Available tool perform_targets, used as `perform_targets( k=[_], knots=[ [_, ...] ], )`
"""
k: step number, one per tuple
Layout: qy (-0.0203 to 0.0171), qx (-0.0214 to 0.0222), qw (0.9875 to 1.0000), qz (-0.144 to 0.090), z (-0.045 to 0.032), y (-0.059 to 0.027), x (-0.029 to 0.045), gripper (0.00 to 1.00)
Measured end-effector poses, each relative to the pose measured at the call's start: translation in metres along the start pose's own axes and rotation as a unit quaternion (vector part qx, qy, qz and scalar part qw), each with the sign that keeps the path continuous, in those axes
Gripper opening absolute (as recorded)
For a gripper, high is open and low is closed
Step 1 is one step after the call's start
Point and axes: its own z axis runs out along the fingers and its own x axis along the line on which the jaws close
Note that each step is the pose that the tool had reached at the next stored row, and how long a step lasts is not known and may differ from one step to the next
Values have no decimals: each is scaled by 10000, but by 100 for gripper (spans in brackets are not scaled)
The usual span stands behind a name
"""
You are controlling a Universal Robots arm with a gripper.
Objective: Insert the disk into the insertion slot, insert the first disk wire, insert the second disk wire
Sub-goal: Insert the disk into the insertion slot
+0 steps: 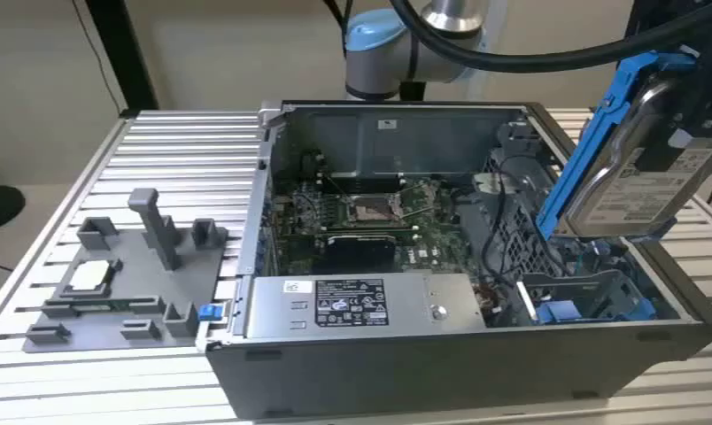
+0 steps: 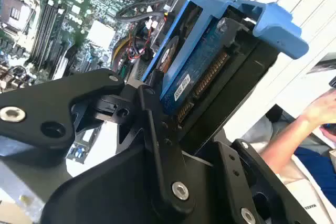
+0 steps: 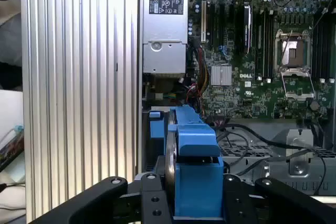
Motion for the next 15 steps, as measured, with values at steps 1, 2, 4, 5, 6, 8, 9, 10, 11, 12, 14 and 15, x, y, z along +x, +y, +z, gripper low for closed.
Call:
perform_targets(
  k=[1, 2, 4, 5, 6, 8, 9, 10, 11, 12, 14, 15],
  knots=[
    [0, 0, 10000, 0, 0, 0, 0, 0],
    [0, 0, 10000, 0, 0, 0, 0, 0],
    [0, 0, 10000, 0, 0, 0, 0, 0],
    [0, 0, 10000, 0, 0, 0, 0, 0],
    [0, 0, 10000, 0, 0, 0, 0, 0],
    [0, 0, 10000, 0, 0, 0, 0, 0],
    [0, 0, 10000, 0, 0, 0, 0, 0],
    [1, 0, 10000, 0, -1, 0, 1, 0],
    [1, 0, 10000, 0, -1, 0, 4, 0],
    [1, 0, 10000, 0, -1, 0, 8, 0],
    [1, 0, 10000, 1, 1, -1, 24, 0],
    [1, -1, 10000, 1, 1, -2, 34, 0]
  ],
)
